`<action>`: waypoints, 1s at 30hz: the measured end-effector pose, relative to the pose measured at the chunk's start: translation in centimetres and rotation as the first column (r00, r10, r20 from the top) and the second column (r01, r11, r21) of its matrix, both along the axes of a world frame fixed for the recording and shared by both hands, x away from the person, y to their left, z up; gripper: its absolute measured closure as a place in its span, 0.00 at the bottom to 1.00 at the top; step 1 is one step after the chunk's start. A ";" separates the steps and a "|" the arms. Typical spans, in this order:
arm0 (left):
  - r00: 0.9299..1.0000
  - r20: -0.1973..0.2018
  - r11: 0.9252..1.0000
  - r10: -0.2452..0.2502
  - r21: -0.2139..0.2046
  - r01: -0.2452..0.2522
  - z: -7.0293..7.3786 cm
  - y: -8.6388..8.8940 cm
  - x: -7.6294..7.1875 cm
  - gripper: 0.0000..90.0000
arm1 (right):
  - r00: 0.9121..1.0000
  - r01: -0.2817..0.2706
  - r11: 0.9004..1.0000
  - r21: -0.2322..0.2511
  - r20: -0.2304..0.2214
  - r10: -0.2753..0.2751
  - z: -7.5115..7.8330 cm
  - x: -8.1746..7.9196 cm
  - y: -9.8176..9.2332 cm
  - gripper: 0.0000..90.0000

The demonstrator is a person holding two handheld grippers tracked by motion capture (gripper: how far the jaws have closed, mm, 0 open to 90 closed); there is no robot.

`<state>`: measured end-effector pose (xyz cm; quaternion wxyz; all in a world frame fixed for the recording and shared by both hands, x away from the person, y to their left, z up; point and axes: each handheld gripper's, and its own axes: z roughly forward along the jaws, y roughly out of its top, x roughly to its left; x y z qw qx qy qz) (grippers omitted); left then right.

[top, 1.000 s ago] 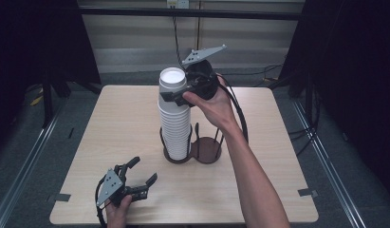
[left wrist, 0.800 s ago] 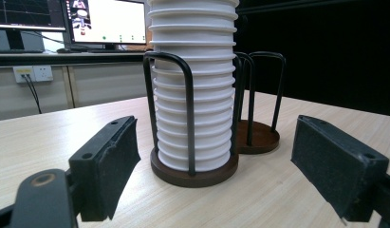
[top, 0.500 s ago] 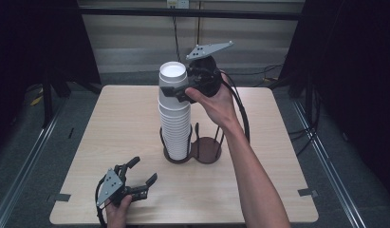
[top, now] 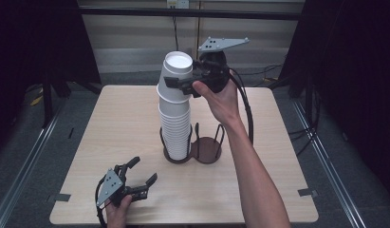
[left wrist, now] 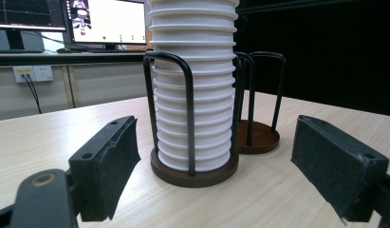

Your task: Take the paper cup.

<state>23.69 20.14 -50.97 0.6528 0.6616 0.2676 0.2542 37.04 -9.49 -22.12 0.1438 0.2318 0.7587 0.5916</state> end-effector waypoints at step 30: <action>1.000 -0.003 1.000 -0.009 -0.004 0.009 0.0 0.0 0.0 0.17 | 0.997 -0.011 0.988 0.156 0.083 -0.002 1.4 -1.7 -1.6 0.23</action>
